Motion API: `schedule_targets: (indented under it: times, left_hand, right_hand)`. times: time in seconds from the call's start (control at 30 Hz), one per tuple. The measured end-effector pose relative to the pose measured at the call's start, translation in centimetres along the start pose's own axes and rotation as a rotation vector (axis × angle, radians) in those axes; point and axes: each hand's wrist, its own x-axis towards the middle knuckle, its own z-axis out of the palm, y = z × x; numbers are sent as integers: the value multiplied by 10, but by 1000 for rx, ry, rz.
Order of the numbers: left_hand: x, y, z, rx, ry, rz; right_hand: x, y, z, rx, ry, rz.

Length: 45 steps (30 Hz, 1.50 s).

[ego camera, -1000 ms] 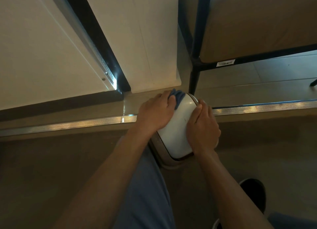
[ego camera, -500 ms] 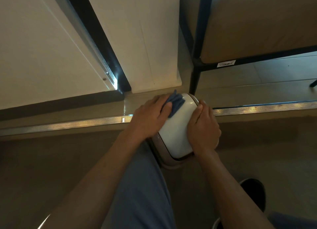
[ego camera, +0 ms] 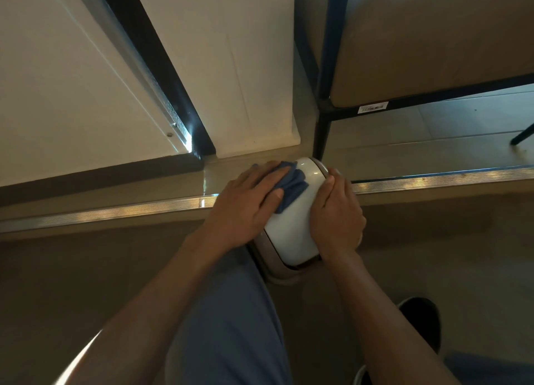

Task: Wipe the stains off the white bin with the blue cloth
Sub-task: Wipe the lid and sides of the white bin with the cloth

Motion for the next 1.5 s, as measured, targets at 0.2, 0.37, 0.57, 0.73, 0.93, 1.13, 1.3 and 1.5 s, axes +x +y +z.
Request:
schedule_targets:
  times: [0.2,0.37,0.57,0.73,0.93,1.13,1.3,1.5]
  left_hand:
    - [64,38,5,-81,-49,-316]
    - [33,43,10,97,-30,-42]
    - [10,-1,-4,-128,21,-134]
    - [70,36,2,-90,-67,-303]
    - [16,38,9,123,7,55]
    - [28,7,-4,-202,-58,-300]
    - [72,45,0,-102,-138,-310]
    - [3,29,6,116,-6,-3]
  right_hand:
    - [0,0,-1,8,-3,11]
    - [-1,0,-2,-13,13,-17]
    - [-1,-1,-2,9,-3,-13]
    - [1,-1,-1,2,-4,1]
    - [-1,1,1,-19,18,-30]
    - [-1,0,-3,4,1,-17]
    - [0,0,-1,3,4,-16]
    - [-1,-1,-1,-2,12,-23]
